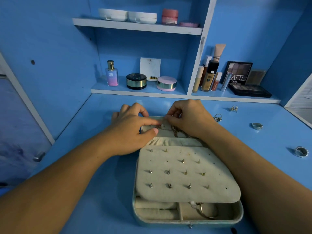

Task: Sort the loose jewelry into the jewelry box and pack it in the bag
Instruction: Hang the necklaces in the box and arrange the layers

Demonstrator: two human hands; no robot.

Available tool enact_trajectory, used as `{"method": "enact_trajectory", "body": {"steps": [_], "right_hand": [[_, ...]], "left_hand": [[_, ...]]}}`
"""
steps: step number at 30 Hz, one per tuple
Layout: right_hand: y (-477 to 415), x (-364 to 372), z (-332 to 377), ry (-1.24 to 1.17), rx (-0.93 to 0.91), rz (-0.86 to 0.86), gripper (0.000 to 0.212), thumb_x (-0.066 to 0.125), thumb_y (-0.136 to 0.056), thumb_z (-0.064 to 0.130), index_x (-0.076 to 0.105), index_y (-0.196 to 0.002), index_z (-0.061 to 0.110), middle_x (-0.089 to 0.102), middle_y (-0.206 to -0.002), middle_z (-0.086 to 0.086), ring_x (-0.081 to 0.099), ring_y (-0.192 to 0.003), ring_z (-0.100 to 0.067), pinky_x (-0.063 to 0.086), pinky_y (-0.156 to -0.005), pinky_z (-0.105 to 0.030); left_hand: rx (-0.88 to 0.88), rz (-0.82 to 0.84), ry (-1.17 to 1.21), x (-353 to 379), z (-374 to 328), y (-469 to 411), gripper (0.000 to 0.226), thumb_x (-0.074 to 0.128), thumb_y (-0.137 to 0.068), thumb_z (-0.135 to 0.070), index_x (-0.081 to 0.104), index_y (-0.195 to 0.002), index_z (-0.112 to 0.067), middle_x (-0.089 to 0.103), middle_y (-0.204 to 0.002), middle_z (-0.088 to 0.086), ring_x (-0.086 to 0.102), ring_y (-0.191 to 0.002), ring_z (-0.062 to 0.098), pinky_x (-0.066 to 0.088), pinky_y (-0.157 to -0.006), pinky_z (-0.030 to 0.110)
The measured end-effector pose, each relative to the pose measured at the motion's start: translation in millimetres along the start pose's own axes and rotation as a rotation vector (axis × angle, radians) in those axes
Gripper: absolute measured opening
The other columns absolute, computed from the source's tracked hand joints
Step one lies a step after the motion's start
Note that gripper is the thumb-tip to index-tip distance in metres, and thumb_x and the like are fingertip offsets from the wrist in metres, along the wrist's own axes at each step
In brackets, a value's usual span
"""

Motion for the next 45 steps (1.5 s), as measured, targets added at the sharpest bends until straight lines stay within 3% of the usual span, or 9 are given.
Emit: {"method": "enact_trajectory", "body": {"steps": [4,7,16,24,31,37,45], "right_hand": [[-0.2,0.2,-0.8,0.004,0.011,-0.017,0.006,0.070,-0.082,0.028,0.068,-0.079,0.023,0.060,-0.067,0.013,0.051,-0.060,0.001,0.038,-0.054,-0.010],[-0.4,0.0,-0.6,0.028,0.006,-0.016,0.007,0.069,-0.083,0.028,0.067,-0.081,0.022,0.059,-0.068,0.013,0.052,-0.063,0.000,0.042,-0.058,-0.012],[6.9,-5.3,5.7,0.143,-0.003,0.073,0.007,0.067,-0.082,0.023,0.064,-0.076,0.022,0.053,-0.066,0.016,0.052,-0.070,-0.008,0.051,-0.070,-0.028],[7.7,-11.3,-1.9,0.151,0.078,0.034,0.005,0.065,-0.084,0.027,0.066,-0.081,0.023,0.056,-0.069,0.012,0.052,-0.069,-0.007,0.041,-0.053,-0.017],[3.6,-4.7,1.1,0.090,0.020,-0.004,0.007,0.065,-0.084,0.027,0.067,-0.083,0.021,0.052,-0.065,0.016,0.049,-0.068,-0.006,0.044,-0.064,-0.023],[5.5,-4.3,0.7,0.087,0.019,0.005,0.006,0.065,-0.085,0.027,0.066,-0.082,0.022,0.052,-0.066,0.016,0.049,-0.069,-0.006,0.042,-0.063,-0.022],[21.6,-15.1,0.7,0.063,0.114,0.206,0.013,0.071,-0.081,0.030,0.064,-0.072,0.025,0.055,-0.063,0.011,0.051,-0.059,-0.005,0.036,-0.052,-0.018]], "left_hand": [[0.036,0.014,-0.136,-0.9,-3.1,0.4,0.054,0.023,-0.084,-0.061,0.059,-0.123,-0.050,0.032,-0.112,-0.019,0.018,-0.104,0.003,0.014,-0.089,0.028],[0.050,-0.010,-0.172,-2.3,-4.9,0.4,0.059,0.018,-0.083,-0.063,0.061,-0.121,-0.047,0.033,-0.110,-0.019,0.018,-0.103,0.003,0.013,-0.088,0.028],[0.047,0.085,-0.170,2.7,-4.6,-0.7,0.054,0.019,-0.085,-0.058,0.052,-0.128,-0.052,0.026,-0.111,-0.016,0.018,-0.107,0.005,0.014,-0.091,0.028],[0.046,0.096,-0.143,3.7,-3.5,-0.5,0.046,0.026,-0.093,-0.054,0.048,-0.133,-0.047,0.027,-0.112,-0.014,0.020,-0.110,0.008,0.015,-0.092,0.029],[0.028,0.095,-0.110,3.4,-4.5,-0.9,0.052,0.023,-0.084,-0.056,0.047,-0.130,-0.051,0.028,-0.111,-0.016,0.020,-0.108,0.006,0.016,-0.092,0.029],[0.015,0.120,-0.111,6.1,-2.8,-3.5,0.055,0.024,-0.081,-0.056,0.045,-0.132,-0.053,0.027,-0.111,-0.014,0.020,-0.108,0.007,0.014,-0.091,0.027],[0.028,0.086,-0.116,3.1,-1.4,-3.1,0.055,0.030,-0.080,-0.053,0.052,-0.130,-0.044,0.028,-0.109,-0.016,0.020,-0.109,0.005,0.016,-0.091,0.028]]}}
Point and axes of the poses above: each hand's wrist, its own y-axis away from the middle knuckle, its own x-axis out of the palm, z = x × y, the point moved 7 cm from there along -y, towards the middle knuckle
